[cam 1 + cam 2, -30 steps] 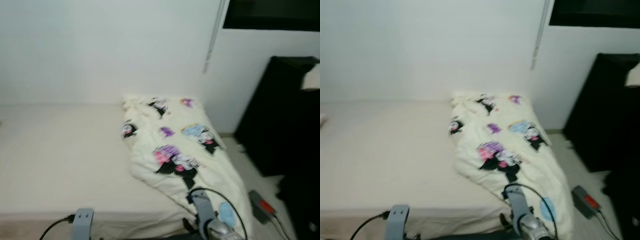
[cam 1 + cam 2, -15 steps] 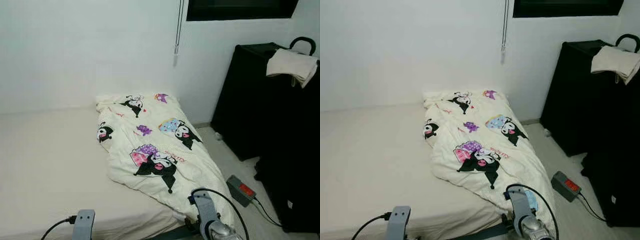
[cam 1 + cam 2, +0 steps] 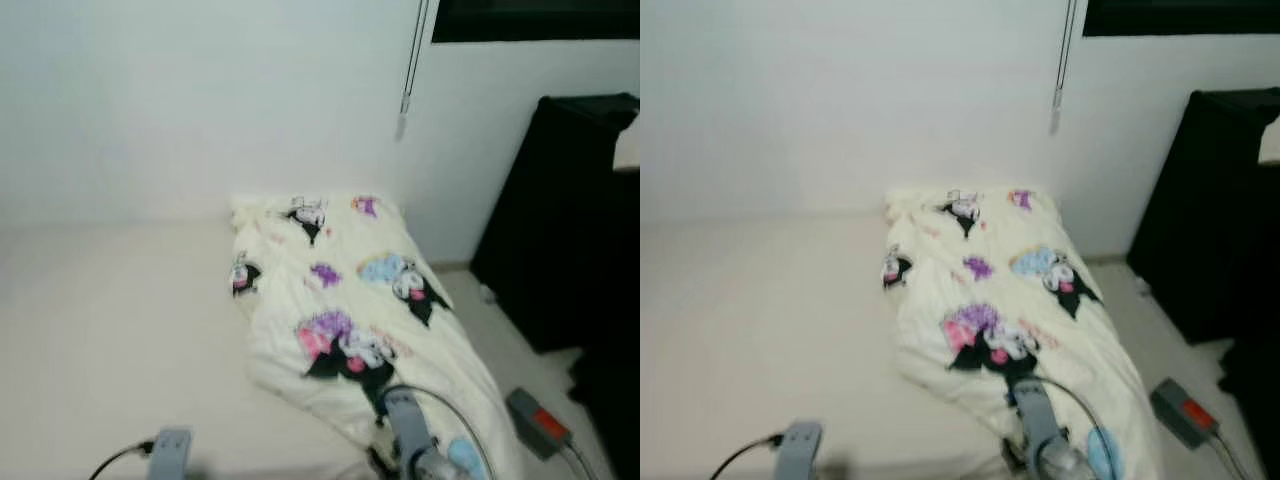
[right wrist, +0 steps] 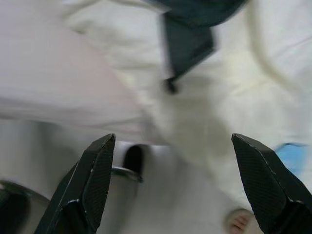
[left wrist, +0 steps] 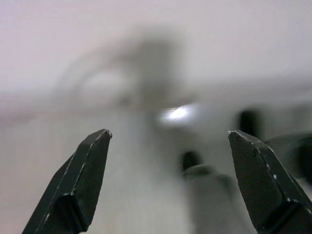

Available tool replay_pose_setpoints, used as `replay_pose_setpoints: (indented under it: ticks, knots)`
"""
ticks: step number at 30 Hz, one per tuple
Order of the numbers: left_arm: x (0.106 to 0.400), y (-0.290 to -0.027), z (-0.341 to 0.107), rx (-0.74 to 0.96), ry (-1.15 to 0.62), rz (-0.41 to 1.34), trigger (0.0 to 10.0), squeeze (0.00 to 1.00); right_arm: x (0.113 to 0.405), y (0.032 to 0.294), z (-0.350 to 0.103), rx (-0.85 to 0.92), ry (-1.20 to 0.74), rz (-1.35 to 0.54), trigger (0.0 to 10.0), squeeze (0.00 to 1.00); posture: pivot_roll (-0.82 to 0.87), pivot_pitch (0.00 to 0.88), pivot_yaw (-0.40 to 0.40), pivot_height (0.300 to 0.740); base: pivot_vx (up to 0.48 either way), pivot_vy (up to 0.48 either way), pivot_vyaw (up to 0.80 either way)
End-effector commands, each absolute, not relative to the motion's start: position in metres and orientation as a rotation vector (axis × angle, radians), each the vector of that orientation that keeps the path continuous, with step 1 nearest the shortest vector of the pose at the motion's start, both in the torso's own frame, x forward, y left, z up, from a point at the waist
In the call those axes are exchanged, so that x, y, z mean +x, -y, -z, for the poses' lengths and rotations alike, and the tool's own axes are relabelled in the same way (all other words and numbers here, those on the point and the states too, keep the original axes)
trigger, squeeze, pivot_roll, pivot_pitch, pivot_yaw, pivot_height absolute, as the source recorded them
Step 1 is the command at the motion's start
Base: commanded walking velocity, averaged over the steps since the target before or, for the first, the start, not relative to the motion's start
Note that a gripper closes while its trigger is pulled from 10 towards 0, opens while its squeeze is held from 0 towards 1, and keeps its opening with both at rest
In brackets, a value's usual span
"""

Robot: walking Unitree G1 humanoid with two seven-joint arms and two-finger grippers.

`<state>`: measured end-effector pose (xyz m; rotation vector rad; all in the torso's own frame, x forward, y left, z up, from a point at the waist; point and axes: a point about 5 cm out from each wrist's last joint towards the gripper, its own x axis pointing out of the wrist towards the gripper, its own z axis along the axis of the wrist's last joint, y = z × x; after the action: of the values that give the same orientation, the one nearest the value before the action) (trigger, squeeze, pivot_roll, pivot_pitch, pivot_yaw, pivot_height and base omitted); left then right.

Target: Clean up the room

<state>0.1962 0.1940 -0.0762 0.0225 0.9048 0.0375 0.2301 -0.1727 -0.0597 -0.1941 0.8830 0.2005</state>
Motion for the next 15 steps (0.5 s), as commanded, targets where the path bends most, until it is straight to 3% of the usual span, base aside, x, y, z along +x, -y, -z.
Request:
replay_pose_setpoints:
  ticks: [1,10,15]
  knots:
    - [0.184,-0.199,0.082,0.023,-0.942,-0.050,10.0,0.00,0.233,0.166,0.059,-0.181,-0.876,-0.211,10.0,0.00,-0.07,0.000,-0.011,0.737,0.000,0.000,-0.75]
    - [0.184,-0.200,0.081,0.029,-0.936,-0.056,10.0,0.00,0.231,0.166,0.060,-0.200,-0.871,-0.201,10.0,0.00,-0.07,0.000,-0.011,0.737,0.000,0.000,-0.75]
    - [0.197,-0.204,0.074,0.030,-0.879,-0.084,10.0,0.00,0.230,0.169,0.060,-0.208,-0.868,-0.183,10.0,0.00,-0.07,0.000,-0.011,0.737,0.000,0.000,0.00]
